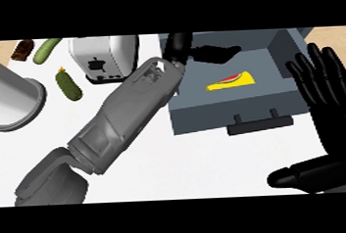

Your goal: Pick up the cup, place it into the drawer and close the drawer

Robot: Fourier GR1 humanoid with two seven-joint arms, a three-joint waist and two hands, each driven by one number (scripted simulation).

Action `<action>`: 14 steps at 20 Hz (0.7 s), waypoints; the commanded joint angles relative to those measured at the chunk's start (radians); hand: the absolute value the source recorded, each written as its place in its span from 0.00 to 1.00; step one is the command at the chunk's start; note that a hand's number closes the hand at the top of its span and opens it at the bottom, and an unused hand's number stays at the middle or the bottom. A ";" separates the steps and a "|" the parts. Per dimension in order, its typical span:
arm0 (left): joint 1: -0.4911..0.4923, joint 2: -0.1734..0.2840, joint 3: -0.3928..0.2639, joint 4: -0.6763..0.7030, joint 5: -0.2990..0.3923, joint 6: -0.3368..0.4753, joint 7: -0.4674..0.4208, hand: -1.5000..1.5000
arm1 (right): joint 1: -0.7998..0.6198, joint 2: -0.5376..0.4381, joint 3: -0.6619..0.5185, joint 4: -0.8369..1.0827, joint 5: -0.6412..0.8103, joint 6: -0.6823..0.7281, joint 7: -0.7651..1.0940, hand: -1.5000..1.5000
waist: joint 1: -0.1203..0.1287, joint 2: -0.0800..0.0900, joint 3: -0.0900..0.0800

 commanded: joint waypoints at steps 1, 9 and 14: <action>0.032 0.000 0.009 -0.034 0.063 -0.020 -0.067 0.00 | -0.023 0.016 0.003 -0.008 -0.025 -0.013 0.020 0.00 | 0.016 -0.003 -0.001; 0.004 0.000 0.105 -0.095 0.168 -0.097 -0.150 0.00 | 0.022 -0.015 -0.030 -0.080 -0.127 0.006 0.105 0.00 | 0.072 -0.020 -0.002; 0.086 0.057 0.140 -0.219 0.159 -0.081 -0.077 0.00 | 0.066 -0.095 -0.065 -0.092 -0.143 0.101 0.079 1.00 | 0.120 -0.033 -0.002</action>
